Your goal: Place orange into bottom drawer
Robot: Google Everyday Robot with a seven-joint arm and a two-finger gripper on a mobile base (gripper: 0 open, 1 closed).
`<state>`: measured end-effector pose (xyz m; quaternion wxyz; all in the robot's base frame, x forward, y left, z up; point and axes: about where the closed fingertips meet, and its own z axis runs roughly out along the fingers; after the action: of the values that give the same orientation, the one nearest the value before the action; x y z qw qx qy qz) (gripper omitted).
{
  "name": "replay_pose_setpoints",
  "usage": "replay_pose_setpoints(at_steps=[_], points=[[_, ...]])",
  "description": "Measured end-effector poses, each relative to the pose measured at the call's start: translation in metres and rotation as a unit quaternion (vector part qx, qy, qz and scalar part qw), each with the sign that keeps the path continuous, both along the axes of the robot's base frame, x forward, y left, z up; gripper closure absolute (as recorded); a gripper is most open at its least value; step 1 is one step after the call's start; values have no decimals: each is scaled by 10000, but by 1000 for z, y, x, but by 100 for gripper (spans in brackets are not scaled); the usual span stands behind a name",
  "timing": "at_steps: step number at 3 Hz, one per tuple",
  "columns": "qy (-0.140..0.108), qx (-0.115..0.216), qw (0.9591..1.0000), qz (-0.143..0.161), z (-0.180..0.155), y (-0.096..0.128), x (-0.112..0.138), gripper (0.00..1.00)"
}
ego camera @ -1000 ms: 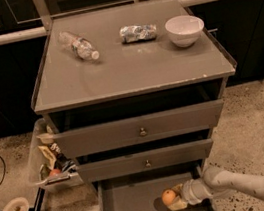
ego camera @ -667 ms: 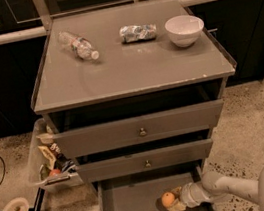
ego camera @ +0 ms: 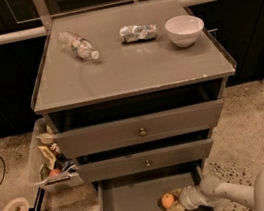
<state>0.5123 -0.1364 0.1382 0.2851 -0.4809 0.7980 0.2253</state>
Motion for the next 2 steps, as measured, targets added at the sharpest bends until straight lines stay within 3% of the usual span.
replay_pose_setpoints(at_steps=[1,2], points=[[-3,-1,10000,0,0,0,0,82],[-3,-1,10000,0,0,0,0,58]])
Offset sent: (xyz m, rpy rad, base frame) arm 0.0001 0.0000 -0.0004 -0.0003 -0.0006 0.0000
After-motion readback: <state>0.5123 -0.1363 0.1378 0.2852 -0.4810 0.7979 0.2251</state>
